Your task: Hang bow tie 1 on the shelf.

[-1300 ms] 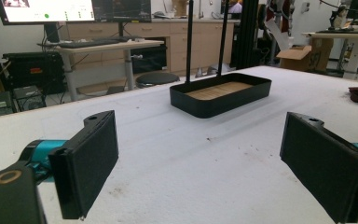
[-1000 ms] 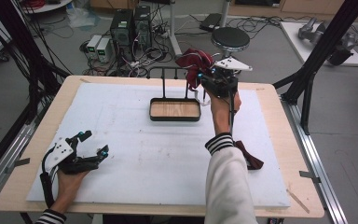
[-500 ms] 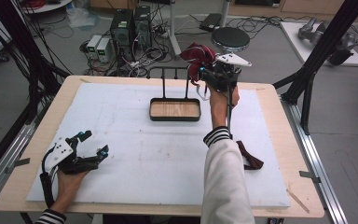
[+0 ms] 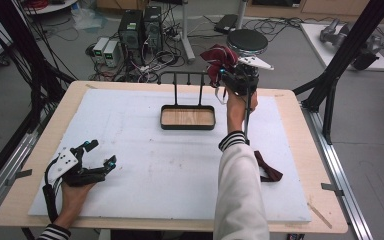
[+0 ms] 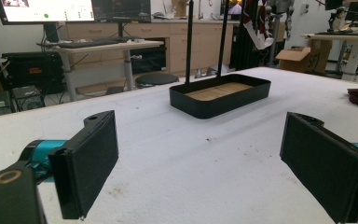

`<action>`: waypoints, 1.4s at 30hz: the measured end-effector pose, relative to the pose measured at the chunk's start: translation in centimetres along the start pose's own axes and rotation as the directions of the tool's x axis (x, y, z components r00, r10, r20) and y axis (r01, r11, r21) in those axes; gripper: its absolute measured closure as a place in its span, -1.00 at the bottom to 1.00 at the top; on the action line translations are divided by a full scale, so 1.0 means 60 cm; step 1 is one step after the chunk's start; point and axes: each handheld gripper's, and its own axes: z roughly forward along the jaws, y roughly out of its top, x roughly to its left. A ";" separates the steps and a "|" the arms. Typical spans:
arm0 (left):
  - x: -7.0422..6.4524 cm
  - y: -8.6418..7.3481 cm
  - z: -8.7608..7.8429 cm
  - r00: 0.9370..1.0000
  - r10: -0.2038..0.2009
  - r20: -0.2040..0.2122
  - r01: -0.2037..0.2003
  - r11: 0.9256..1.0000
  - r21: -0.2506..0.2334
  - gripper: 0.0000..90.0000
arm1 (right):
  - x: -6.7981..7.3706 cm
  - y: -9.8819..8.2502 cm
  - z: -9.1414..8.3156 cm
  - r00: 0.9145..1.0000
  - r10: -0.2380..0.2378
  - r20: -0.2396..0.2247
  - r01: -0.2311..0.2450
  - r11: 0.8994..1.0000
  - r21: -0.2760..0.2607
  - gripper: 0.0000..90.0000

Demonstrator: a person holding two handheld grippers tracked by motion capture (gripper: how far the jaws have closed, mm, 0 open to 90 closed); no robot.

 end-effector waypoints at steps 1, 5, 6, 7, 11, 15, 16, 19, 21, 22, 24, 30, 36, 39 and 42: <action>0.000 0.000 0.000 1.000 0.001 0.001 -0.001 1.000 0.001 -0.74 | -0.005 -0.003 0.002 1.000 0.018 0.000 -0.018 1.000 0.002 0.50; 0.000 0.000 0.000 1.000 0.000 0.001 0.000 1.000 0.000 -0.74 | -0.010 -0.006 0.004 0.999 0.028 0.017 -0.028 1.000 0.011 0.50; 0.000 0.000 0.000 1.000 0.000 0.002 0.000 1.000 -0.001 -0.74 | -0.013 -0.008 0.003 0.999 0.035 0.026 -0.036 0.999 0.020 0.50; 0.000 0.000 0.000 1.000 0.000 0.001 0.000 1.000 0.000 -0.74 | -0.013 -0.008 0.003 0.999 0.035 0.026 -0.036 0.999 0.020 0.50; 0.000 0.000 0.000 1.000 0.001 0.002 -0.001 1.000 -0.001 -0.74 | -0.024 -0.015 0.001 0.997 0.060 0.050 -0.063 0.996 0.055 0.50; 0.000 0.000 0.000 1.000 0.001 0.002 -0.001 1.000 -0.001 -0.74 | -0.032 -0.019 0.001 0.995 0.074 0.062 -0.079 0.994 0.081 0.50; 0.000 0.000 0.000 1.000 0.000 0.003 0.000 1.000 -0.001 -0.74 | -0.034 -0.020 0.000 0.995 0.073 0.070 -0.079 0.993 0.087 0.50; 0.000 0.000 0.000 1.000 0.000 0.002 0.000 1.000 -0.001 -0.74 | -0.037 -0.021 -0.001 0.993 0.084 0.079 -0.092 0.991 0.097 0.50; 0.000 0.000 0.000 1.000 0.001 0.002 -0.001 1.000 -0.001 -0.74 | -0.038 -0.021 -0.002 0.993 0.080 0.081 -0.088 0.991 0.098 0.49; 0.000 0.000 0.000 1.000 0.001 0.002 -0.001 1.000 0.000 -0.74 | -0.038 -0.021 -0.002 0.993 0.080 0.081 -0.088 0.991 0.098 0.49; 0.000 0.000 0.000 1.000 0.001 0.002 -0.001 1.000 -0.001 -0.74 | -0.036 -0.019 -0.003 0.994 0.055 0.092 -0.064 0.992 0.105 0.49; 0.000 0.000 0.000 1.000 0.002 0.003 -0.002 1.000 -0.001 -0.74 | -0.036 -0.020 -0.003 0.994 0.045 0.097 -0.057 0.991 0.122 0.47; 0.000 0.000 -0.001 1.000 0.003 0.003 -0.003 1.000 -0.001 -0.74 | -0.037 -0.021 -0.004 0.995 0.025 0.095 -0.039 0.987 0.153 0.43; 0.000 0.000 -0.001 1.000 0.003 0.003 -0.003 1.000 -0.001 -0.74 | -0.036 -0.020 -0.005 0.995 0.013 0.101 -0.029 0.987 0.159 0.41; 0.000 0.000 -0.001 1.000 0.003 0.003 -0.003 1.000 -0.001 -0.74 | -0.036 -0.019 -0.008 0.995 0.011 0.102 -0.027 0.987 0.158 0.40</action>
